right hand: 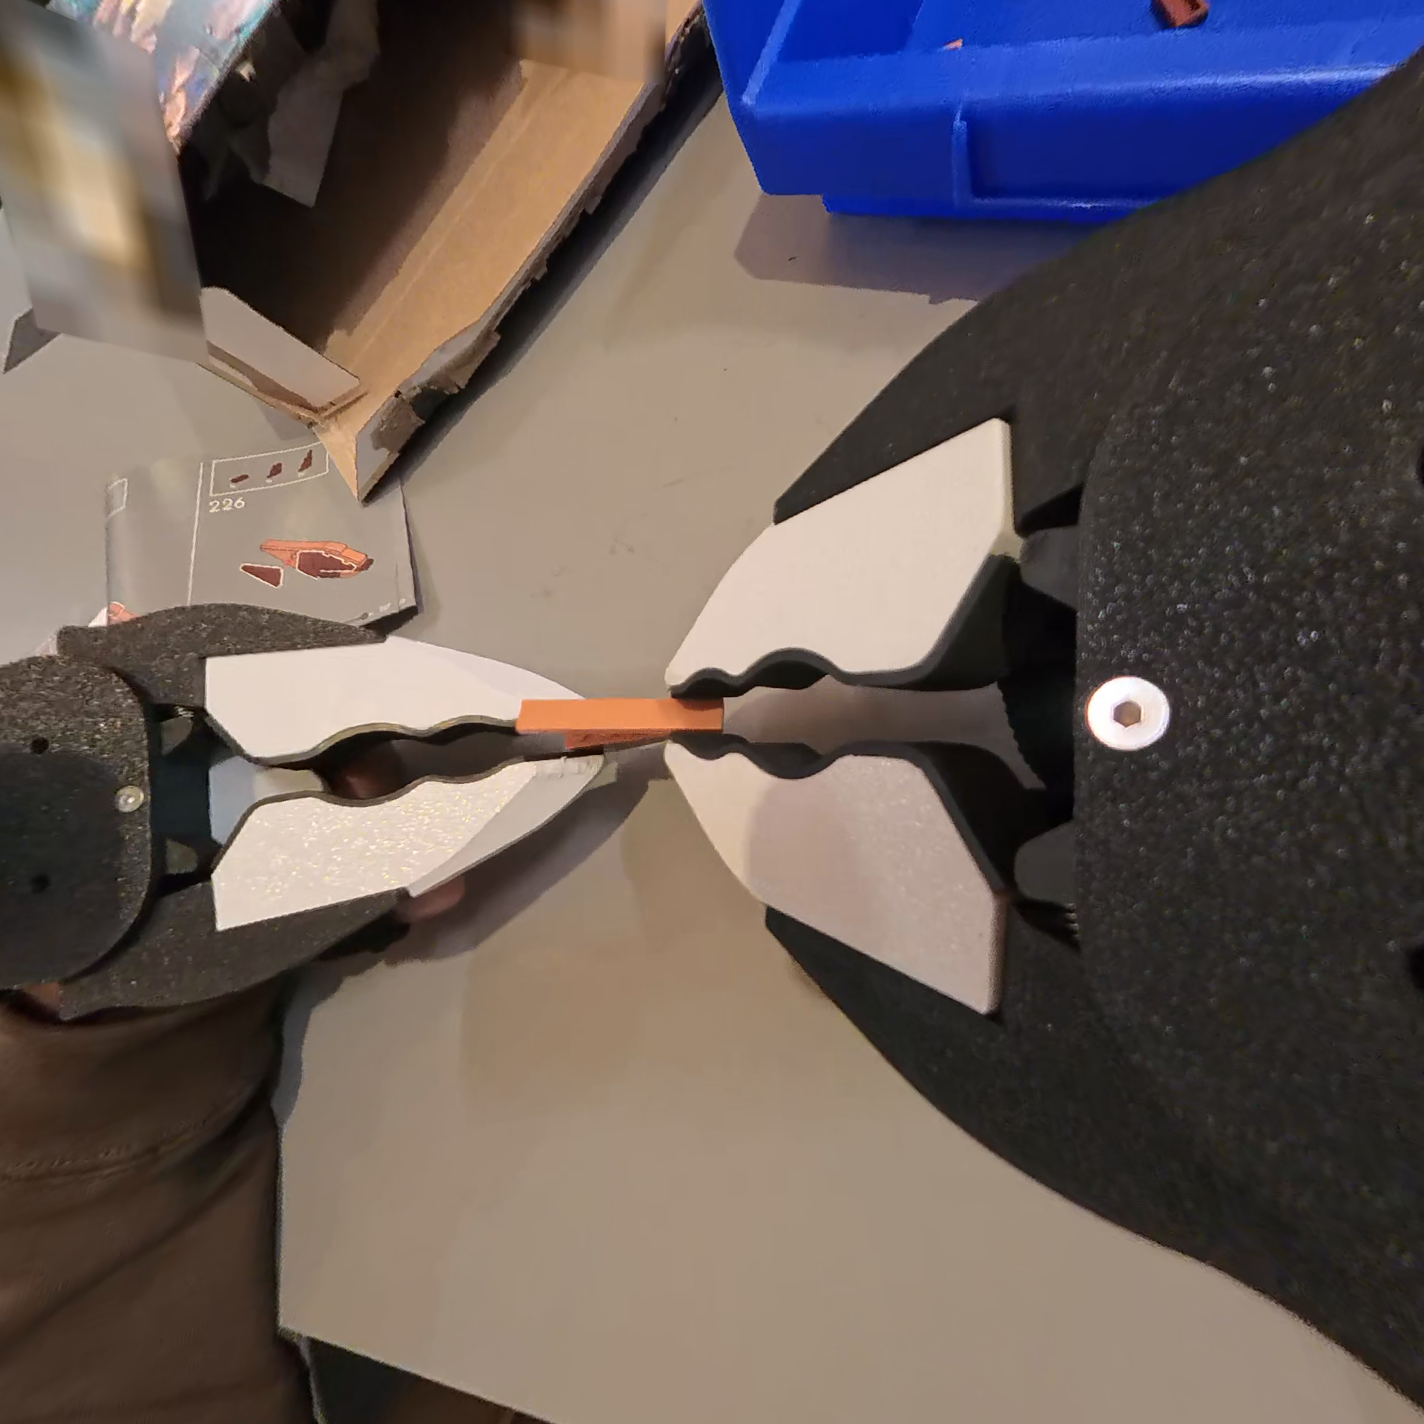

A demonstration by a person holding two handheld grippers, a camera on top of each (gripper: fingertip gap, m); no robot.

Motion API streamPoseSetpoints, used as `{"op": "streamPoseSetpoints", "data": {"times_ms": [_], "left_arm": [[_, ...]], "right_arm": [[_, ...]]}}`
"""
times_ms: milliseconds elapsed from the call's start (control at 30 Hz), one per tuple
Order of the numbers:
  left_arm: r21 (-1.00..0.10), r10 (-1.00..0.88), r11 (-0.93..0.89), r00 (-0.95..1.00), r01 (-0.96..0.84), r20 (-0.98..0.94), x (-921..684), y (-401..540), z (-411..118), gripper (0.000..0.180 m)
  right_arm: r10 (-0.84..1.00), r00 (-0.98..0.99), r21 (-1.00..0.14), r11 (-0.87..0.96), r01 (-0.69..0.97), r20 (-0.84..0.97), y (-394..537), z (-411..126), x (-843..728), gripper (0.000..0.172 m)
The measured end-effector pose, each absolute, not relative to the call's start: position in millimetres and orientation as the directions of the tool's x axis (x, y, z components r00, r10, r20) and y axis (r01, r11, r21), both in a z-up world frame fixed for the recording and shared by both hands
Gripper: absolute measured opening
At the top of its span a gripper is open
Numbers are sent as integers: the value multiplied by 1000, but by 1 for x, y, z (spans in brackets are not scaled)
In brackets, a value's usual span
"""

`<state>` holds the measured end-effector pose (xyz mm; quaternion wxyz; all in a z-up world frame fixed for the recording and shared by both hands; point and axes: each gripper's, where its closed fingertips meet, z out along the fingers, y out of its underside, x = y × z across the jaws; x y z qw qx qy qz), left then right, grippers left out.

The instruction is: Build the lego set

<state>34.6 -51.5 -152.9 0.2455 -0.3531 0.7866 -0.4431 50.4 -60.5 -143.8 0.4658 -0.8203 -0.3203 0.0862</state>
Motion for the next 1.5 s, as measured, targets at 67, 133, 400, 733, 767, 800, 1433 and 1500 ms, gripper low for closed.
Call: {"op": "streamPoseSetpoints", "data": {"times_ms": [67, 133, 400, 733, 767, 800, 1433, 1500], "left_arm": [[-871, -769, 360, -635, -334, -75, 34, -53, -153, 8], [-871, -768, 364, -635, -330, -80, 35, -53, -153, 8], [-872, -762, 372, -641, -318, -91, 35, -54, -152, 8], [-882, -762, 358, -642, -307, -86, 35, -54, -150, 8], [-884, -762, 354, -642, -306, -83, 35, -54, -150, 8], [-885, -763, 350, -642, -306, -79, 35, -54, -149, 8], [-901, -756, 315, -653, -299, -47, 33, -56, -146, 8], [-903, -754, 313, -656, -294, -48, 33, -57, -145, 8]], "right_arm": [[610, 773, -809, -361, 465, 172, -61, -147, 50, 7], [615, 768, -803, -359, 476, 180, -61, -148, 49, 7], [620, 762, -797, -357, 488, 189, -62, -149, 49, 8], [624, 751, -796, -334, 505, 215, -62, -147, 48, 8], [624, 749, -796, -328, 509, 222, -62, -147, 48, 8], [624, 747, -796, -322, 512, 228, -62, -146, 48, 8], [625, 716, -784, -256, 566, 312, -62, -141, 46, 8], [626, 721, -791, -261, 553, 297, -62, -141, 45, 8]]}}
